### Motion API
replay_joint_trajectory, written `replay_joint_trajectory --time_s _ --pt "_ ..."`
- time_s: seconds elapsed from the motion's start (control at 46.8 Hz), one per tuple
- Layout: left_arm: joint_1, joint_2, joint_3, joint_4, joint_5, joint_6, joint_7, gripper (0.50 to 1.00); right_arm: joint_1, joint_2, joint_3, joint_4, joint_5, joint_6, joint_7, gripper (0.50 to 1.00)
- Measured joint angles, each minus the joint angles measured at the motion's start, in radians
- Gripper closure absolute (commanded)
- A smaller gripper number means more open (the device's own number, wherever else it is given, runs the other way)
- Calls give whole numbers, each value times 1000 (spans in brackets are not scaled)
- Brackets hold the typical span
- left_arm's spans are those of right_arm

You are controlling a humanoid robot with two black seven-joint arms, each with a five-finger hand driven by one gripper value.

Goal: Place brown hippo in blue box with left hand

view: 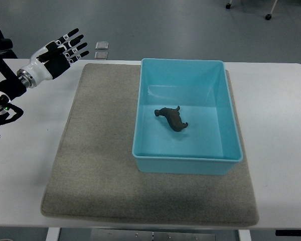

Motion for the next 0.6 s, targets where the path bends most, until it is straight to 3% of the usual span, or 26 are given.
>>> replay_joint_trajectory --time_s 0.599 --pt "0 -9 3 0 2 0 1 500 0 0 0 0 0 0 0 564"
